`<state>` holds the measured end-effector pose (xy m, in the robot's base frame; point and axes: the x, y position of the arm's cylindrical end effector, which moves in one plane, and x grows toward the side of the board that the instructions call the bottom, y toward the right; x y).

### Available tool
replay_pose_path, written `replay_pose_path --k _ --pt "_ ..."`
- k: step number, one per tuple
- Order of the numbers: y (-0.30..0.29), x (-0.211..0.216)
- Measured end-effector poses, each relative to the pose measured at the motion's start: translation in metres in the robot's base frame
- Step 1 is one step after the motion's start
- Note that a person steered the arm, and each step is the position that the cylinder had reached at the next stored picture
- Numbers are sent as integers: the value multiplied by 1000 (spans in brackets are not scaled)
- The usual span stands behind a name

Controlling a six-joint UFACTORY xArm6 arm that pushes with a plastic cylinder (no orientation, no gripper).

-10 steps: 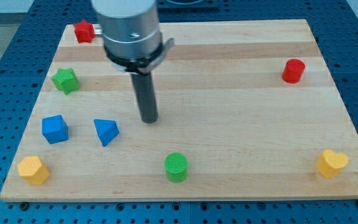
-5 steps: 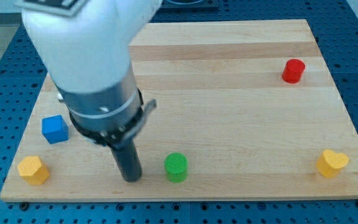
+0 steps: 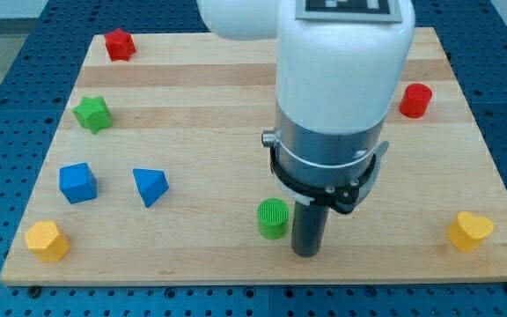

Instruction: Move the green circle to the upwards

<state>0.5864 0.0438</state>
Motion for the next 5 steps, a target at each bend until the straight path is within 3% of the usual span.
replay_pose_path --k 3,5 --pt "-41 -3" --pt "-46 -44"
